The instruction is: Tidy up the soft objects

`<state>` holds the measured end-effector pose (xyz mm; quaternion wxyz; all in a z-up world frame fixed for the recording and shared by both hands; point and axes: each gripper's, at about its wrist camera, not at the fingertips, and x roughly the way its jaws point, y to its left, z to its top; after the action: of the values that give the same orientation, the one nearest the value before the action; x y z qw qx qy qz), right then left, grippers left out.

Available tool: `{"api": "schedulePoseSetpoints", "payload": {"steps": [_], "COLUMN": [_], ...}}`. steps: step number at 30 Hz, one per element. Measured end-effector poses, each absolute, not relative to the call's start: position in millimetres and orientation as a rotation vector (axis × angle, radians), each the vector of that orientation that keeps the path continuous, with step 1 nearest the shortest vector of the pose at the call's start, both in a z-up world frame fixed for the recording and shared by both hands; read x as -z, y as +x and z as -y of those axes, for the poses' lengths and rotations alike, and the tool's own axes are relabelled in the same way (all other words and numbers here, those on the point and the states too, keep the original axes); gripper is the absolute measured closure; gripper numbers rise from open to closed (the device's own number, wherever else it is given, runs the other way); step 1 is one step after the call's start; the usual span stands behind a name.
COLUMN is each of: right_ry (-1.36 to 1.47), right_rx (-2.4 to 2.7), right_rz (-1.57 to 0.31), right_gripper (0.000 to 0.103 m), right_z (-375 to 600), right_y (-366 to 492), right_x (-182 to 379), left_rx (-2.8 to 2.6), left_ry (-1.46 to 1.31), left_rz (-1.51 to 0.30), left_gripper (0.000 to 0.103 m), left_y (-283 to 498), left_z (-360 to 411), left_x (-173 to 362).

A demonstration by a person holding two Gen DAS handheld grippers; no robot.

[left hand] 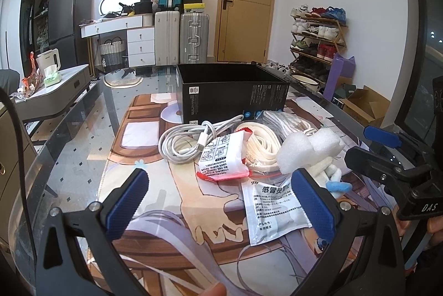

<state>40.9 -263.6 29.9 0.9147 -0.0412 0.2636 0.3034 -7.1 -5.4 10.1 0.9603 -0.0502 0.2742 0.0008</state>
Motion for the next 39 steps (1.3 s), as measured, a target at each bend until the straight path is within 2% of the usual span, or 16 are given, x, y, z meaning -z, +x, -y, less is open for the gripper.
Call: {"api": "schedulePoseSetpoints", "payload": {"steps": [24, 39], "right_ry": [-0.122, -0.147], "right_rx": [-0.618, -0.617], "right_rz": [-0.635, -0.651], "right_gripper": [0.001, 0.001], "right_z": [241, 212], "right_y": [50, 60], "right_x": [-22, -21], "left_rx": [-0.003, -0.09], "left_ry": [-0.102, -0.234], "left_rz": [-0.561, -0.56], "left_gripper": [0.0, 0.0], "left_y": [-5, -6], "left_z": [2, -34], "left_x": [-4, -2]}}
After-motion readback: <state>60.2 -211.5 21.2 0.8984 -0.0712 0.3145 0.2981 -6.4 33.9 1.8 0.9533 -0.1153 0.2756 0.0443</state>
